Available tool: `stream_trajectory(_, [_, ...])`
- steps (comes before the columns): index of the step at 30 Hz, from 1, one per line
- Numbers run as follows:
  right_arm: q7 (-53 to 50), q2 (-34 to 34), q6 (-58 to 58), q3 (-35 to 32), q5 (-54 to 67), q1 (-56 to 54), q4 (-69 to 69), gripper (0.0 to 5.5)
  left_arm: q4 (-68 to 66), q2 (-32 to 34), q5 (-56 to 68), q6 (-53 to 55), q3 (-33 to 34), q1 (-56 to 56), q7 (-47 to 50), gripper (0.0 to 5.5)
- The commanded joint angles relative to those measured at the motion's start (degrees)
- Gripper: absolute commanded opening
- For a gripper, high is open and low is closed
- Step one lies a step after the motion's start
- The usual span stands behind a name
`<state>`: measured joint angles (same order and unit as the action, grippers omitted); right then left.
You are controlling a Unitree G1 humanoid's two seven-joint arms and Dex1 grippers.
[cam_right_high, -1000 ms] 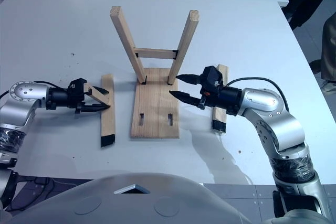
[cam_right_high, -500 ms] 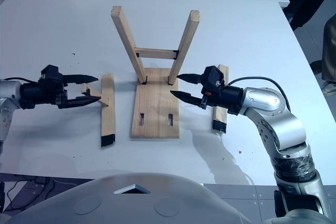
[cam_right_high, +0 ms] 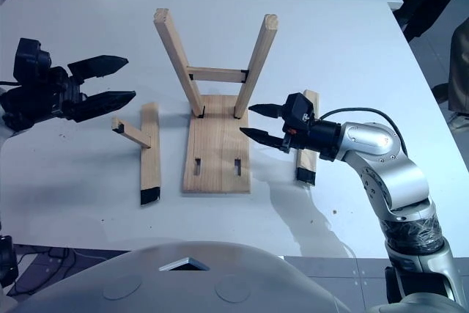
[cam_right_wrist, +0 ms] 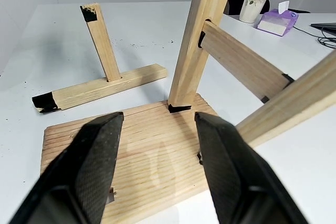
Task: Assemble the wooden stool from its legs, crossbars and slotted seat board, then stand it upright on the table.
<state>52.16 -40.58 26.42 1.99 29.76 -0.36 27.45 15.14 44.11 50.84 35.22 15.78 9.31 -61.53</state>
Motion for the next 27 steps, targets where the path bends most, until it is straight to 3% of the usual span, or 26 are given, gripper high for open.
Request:
stream_trajectory(1, [0.3,-0.2,-0.9,0.3,-1.0,-0.4,-0.2,2.50,-1.0,-1.2,-1.2,-0.5,-0.9,1.1,1.4,3.82])
stream_trajectory(16, [0.4,-0.1,-1.2,0.3,-0.9,-0.2,0.3,2.50,0.8,-2.1,7.0,4.8,2.5,5.0,4.8,3.82])
stream_trajectory(24, [0.6,0.0,-1.2,1.2,-1.3,-0.2,-0.1,2.50,-1.4,-6.8,-6.4,-4.0,-8.8,-7.8,2.5,3.82])
stream_trajectory(27, [0.6,0.0,-1.2,1.2,-1.2,-0.3,-0.1,2.50,-2.2,-7.5,-6.5,-5.1,-8.8,-7.3,2.7,3.82])
